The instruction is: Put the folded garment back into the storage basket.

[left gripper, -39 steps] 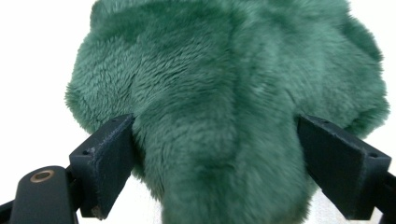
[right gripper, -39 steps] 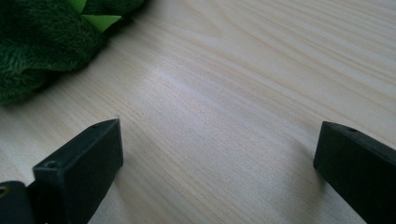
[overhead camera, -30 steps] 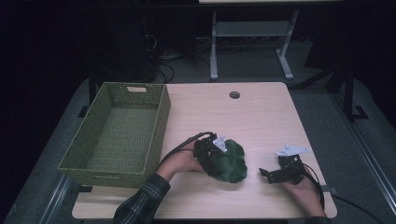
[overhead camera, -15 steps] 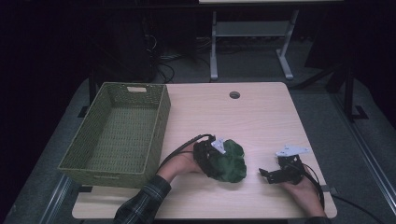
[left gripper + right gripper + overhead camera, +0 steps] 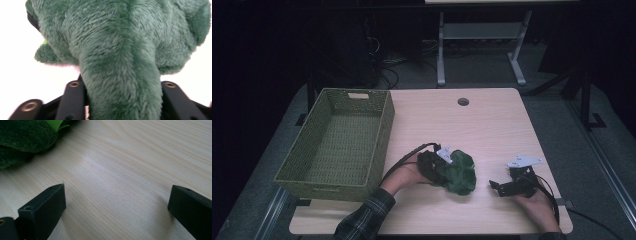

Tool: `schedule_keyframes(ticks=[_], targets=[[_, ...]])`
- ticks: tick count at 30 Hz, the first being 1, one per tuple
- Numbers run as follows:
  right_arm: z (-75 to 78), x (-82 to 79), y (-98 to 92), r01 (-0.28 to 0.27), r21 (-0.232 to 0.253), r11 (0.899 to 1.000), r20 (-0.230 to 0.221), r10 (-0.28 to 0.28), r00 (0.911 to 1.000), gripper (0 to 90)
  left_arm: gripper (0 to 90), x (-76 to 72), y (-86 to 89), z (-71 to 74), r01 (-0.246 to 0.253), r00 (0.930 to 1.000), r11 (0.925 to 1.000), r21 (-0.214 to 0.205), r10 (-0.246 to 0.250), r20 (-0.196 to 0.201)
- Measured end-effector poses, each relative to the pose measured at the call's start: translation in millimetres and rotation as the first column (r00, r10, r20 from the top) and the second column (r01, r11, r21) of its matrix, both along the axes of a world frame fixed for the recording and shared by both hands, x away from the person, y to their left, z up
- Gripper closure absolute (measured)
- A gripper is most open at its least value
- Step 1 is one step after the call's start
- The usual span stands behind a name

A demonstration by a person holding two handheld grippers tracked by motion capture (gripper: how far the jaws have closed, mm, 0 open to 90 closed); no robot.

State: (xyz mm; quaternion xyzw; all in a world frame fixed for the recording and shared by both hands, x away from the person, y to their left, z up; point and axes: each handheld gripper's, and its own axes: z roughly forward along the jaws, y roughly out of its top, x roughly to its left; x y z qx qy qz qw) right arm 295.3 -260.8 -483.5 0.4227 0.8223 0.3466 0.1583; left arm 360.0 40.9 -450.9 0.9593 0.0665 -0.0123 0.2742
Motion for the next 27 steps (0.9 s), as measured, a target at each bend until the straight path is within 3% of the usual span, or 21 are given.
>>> schedule_keyframes(ticks=[4,18,27], targets=[[0.0,0.0,0.0,0.0,0.0,1.0,0.0,0.0,1.0,1.2,65.0,0.1,0.8,0.1,-0.011,0.9999,0.9999,-0.003,0.011,-0.013],[0.0,0.1,0.0,-0.004,-0.001,1.0,0.001,0.004,1.0,1.2,65.3,1.5,2.6,4.2,-0.047,0.9977,0.9986,-0.023,0.046,-0.051],[0.0,0.0,0.0,-0.003,-0.001,1.0,0.0,0.003,1.0,1.2,65.2,-3.0,1.9,23.9,-0.055,0.9972,0.9977,-0.04,0.053,-0.053]])
